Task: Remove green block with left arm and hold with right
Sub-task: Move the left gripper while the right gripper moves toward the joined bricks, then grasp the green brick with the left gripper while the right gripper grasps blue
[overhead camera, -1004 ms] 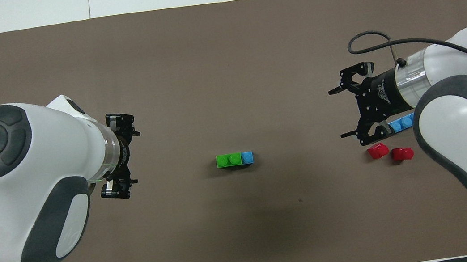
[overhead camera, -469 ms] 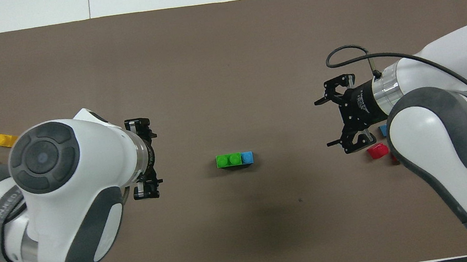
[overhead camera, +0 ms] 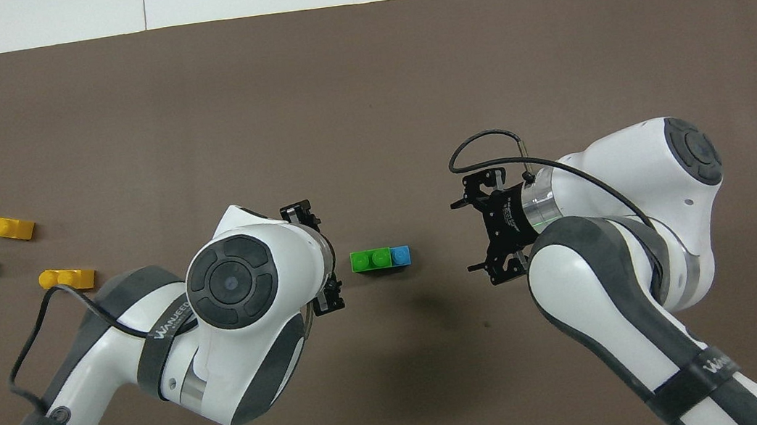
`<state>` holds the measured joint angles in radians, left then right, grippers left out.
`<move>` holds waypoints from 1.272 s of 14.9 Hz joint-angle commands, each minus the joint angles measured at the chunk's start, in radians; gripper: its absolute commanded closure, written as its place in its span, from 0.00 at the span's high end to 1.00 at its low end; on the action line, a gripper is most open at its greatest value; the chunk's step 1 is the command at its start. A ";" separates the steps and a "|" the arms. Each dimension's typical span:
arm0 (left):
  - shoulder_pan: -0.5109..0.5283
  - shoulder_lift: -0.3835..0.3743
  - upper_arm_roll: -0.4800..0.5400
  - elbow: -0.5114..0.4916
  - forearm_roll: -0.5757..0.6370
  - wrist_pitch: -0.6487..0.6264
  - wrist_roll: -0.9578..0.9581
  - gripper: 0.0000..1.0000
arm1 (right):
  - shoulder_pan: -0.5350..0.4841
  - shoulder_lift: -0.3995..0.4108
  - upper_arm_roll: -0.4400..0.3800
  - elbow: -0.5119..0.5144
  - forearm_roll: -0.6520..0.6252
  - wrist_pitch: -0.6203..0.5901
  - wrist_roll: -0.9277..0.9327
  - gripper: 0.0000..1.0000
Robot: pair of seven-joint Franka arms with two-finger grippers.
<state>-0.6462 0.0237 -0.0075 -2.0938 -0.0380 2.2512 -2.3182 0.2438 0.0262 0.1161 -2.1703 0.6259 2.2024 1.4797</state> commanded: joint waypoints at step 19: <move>-0.081 0.145 0.018 -0.006 -0.013 0.120 -0.069 1.00 | 0.155 0.138 0.000 -0.065 0.115 0.318 -0.007 0.99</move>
<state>-0.6949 0.1479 -0.0076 -2.0948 -0.0380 2.3449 -2.3747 0.3772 0.1453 0.1164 -2.2293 0.7184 2.4808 1.4797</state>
